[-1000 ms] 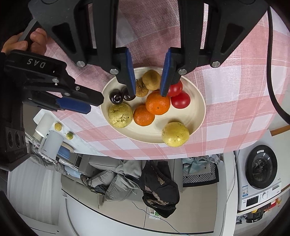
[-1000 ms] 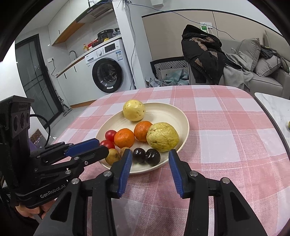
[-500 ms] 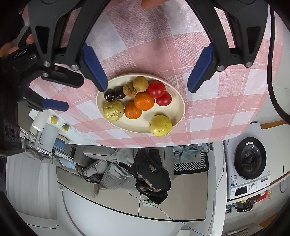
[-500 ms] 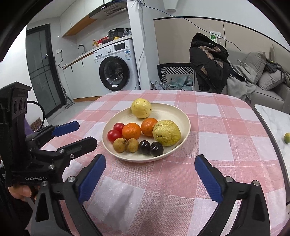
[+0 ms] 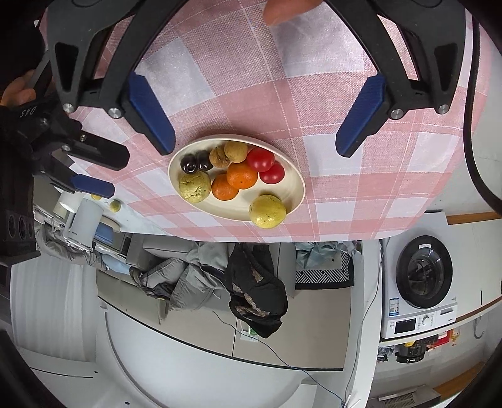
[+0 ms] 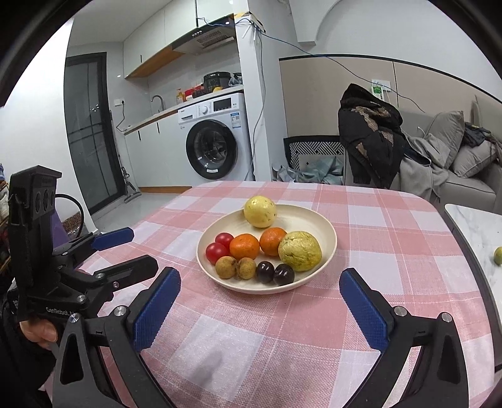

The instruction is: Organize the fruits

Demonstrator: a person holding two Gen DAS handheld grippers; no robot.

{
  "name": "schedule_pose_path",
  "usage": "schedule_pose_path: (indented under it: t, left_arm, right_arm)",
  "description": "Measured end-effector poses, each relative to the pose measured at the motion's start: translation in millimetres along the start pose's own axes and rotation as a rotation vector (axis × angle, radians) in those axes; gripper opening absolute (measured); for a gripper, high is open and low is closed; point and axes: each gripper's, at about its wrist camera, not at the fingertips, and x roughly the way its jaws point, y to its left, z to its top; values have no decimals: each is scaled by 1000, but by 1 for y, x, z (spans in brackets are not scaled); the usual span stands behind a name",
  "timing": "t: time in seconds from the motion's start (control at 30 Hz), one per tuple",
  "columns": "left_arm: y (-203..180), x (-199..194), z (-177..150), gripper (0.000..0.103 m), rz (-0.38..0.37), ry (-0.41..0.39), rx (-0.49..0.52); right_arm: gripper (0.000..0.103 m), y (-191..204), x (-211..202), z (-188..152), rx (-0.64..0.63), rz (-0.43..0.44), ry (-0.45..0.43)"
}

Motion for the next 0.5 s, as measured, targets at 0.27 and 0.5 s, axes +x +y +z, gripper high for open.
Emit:
schedule_pose_path:
  t: [0.27, 0.5]
  left_arm:
    - [-4, -6, 1, 102, -13, -35, 18]
    - [-8, -5, 1, 102, -14, -39, 34]
  right_arm:
    - [103, 6, -6, -4, -25, 5, -53]
    - [103, 8, -11, -6, -35, 10, -81]
